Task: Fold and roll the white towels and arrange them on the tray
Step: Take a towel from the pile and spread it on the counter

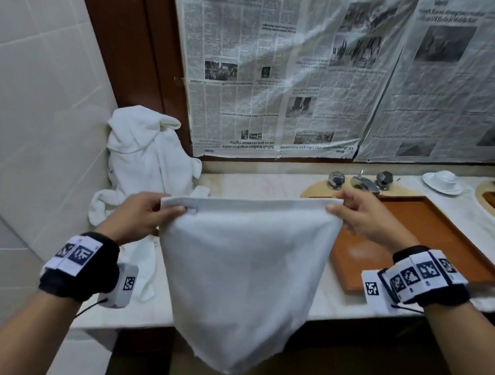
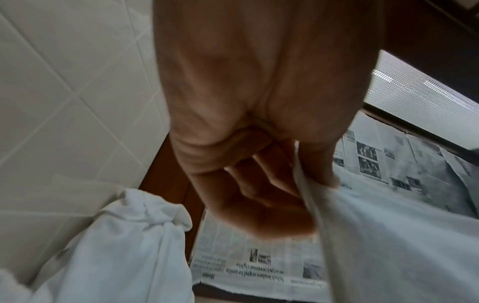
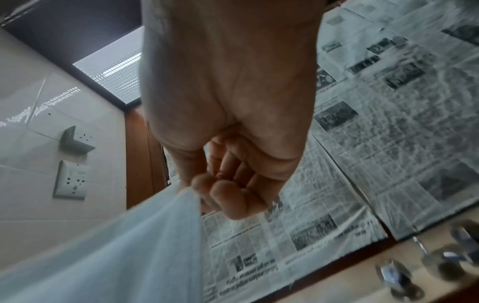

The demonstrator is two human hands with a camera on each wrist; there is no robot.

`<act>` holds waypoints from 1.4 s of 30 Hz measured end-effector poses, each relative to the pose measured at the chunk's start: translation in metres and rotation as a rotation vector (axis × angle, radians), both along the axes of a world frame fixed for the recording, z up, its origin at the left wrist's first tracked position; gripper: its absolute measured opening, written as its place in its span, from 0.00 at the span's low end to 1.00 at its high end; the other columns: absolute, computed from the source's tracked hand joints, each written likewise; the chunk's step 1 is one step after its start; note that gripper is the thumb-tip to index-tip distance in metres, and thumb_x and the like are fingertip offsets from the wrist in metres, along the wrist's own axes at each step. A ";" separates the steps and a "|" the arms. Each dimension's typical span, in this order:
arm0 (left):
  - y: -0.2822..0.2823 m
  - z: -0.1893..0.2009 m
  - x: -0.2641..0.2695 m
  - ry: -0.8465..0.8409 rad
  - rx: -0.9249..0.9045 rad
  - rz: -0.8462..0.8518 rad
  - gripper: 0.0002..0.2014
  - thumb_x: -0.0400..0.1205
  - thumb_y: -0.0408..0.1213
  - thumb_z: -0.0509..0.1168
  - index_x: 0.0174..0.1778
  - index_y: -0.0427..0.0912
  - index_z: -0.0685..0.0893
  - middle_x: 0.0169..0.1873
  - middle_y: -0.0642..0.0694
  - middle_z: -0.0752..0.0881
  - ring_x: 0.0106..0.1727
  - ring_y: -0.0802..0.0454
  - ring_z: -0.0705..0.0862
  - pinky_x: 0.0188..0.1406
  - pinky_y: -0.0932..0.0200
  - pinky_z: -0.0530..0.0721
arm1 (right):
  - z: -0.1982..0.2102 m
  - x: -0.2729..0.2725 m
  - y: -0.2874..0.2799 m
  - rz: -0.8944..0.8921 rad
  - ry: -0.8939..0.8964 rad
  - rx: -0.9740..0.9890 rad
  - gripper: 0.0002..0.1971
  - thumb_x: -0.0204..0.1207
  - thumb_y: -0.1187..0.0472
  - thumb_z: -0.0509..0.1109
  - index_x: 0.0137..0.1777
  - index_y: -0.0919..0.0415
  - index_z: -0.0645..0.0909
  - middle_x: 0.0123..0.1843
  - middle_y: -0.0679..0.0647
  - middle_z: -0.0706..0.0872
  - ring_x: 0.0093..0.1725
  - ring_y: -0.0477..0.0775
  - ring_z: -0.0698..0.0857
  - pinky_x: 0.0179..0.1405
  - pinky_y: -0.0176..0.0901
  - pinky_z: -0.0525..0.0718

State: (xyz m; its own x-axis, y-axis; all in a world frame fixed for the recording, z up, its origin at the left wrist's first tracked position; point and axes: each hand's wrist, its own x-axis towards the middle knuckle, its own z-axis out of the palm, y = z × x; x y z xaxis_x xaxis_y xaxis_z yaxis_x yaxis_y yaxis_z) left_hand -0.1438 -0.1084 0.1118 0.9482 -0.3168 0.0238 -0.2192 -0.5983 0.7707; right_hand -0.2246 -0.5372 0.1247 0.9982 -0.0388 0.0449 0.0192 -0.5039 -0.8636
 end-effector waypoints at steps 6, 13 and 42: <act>-0.004 0.015 0.038 0.019 -0.088 -0.026 0.08 0.83 0.41 0.71 0.49 0.41 0.91 0.38 0.37 0.85 0.38 0.53 0.83 0.31 0.54 0.90 | 0.024 0.039 -0.001 -0.083 -0.108 -0.070 0.08 0.82 0.59 0.72 0.50 0.63 0.78 0.27 0.61 0.82 0.21 0.58 0.79 0.15 0.39 0.71; -0.029 -0.011 0.125 0.066 -0.153 0.068 0.05 0.80 0.34 0.75 0.46 0.35 0.91 0.39 0.34 0.85 0.41 0.48 0.85 0.40 0.56 0.92 | 0.001 0.126 -0.010 -0.150 -0.022 0.128 0.07 0.82 0.65 0.71 0.52 0.66 0.75 0.42 0.66 0.84 0.38 0.69 0.91 0.28 0.48 0.89; -0.126 -0.231 0.398 0.105 0.265 0.386 0.14 0.84 0.36 0.64 0.65 0.46 0.84 0.58 0.43 0.89 0.60 0.42 0.86 0.62 0.55 0.81 | -0.235 0.418 -0.054 -0.451 0.277 0.071 0.15 0.82 0.59 0.68 0.68 0.57 0.75 0.63 0.52 0.82 0.57 0.56 0.84 0.53 0.47 0.83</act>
